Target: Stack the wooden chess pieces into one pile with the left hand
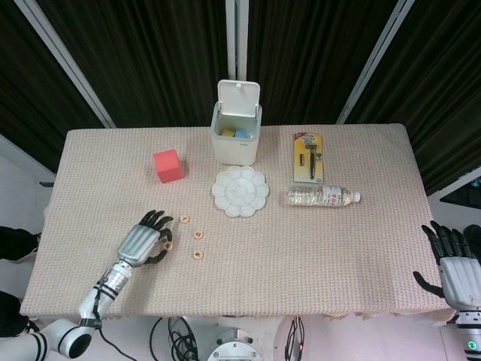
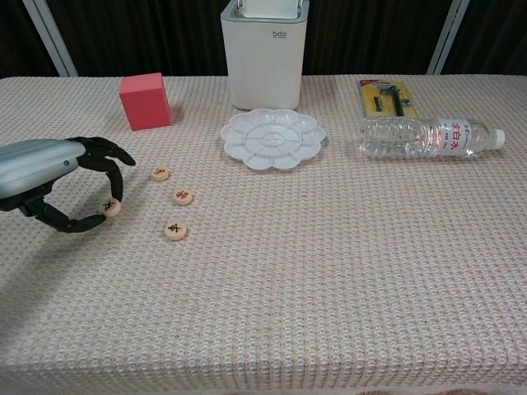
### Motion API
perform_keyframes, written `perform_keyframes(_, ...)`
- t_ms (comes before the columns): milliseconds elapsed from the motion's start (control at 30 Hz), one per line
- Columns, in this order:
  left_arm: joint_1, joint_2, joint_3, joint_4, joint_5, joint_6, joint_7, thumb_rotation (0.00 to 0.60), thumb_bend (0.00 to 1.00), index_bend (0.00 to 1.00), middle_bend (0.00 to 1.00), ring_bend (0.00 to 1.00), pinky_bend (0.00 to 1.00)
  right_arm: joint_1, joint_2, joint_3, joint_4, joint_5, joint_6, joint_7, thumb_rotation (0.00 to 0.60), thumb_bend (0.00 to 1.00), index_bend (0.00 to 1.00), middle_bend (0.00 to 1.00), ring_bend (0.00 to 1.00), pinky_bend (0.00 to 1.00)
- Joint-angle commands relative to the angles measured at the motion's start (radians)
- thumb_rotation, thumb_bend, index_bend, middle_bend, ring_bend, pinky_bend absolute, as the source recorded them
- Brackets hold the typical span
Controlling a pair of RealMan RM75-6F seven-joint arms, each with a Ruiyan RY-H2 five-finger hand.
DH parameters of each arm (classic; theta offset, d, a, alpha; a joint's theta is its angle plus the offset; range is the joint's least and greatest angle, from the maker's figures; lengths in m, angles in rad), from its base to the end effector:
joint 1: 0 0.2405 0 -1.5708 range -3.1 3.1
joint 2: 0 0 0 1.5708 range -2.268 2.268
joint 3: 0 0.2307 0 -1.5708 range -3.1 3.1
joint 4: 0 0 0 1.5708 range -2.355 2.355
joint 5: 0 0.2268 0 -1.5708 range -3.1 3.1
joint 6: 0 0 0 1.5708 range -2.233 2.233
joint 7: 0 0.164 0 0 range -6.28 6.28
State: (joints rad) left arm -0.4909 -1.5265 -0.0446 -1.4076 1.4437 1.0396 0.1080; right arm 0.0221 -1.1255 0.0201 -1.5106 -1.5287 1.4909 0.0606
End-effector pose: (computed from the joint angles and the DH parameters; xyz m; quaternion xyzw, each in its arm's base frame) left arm -0.2023 0.2824 -0.0423 -0.7464 -0.4003 -0.3617 0.3897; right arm -0.3252 -0.1753 0.1363 0.5984 -0.3971 0.3585 0.5965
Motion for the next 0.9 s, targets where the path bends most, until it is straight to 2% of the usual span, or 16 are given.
perform_keyframes(33,-0.003,-0.003,-0.003,0.019,-0.006,-0.001,-0.020,0.600,0.35,0.47,0.13,0.00,0.00,-0.001,0.001,0.003,0.001,0.006,-0.001,0.002,0.600,0.14,0.00,0.00,0.00,0.00)
perform_keyframes(467,-0.017,-0.010,0.000,0.053,-0.019,-0.014,-0.042,0.600,0.35,0.43,0.13,0.00,0.00,-0.001,0.007,0.002,0.002,0.014,-0.012,0.015,0.600,0.12,0.00,0.00,0.00,0.00)
perform_keyframes(767,-0.020,-0.006,0.008,0.050,-0.035,-0.029,-0.036,0.600,0.35,0.37,0.13,0.00,0.00,-0.001,0.007,0.001,0.007,0.012,-0.013,0.026,0.600,0.10,0.00,0.00,0.00,0.00)
perform_keyframes(900,-0.014,0.002,0.006,0.024,-0.026,-0.003,-0.034,0.600,0.35,0.34,0.13,0.00,0.00,-0.002,0.009,0.003,0.008,0.011,-0.008,0.034,0.600,0.10,0.00,0.00,0.00,0.00)
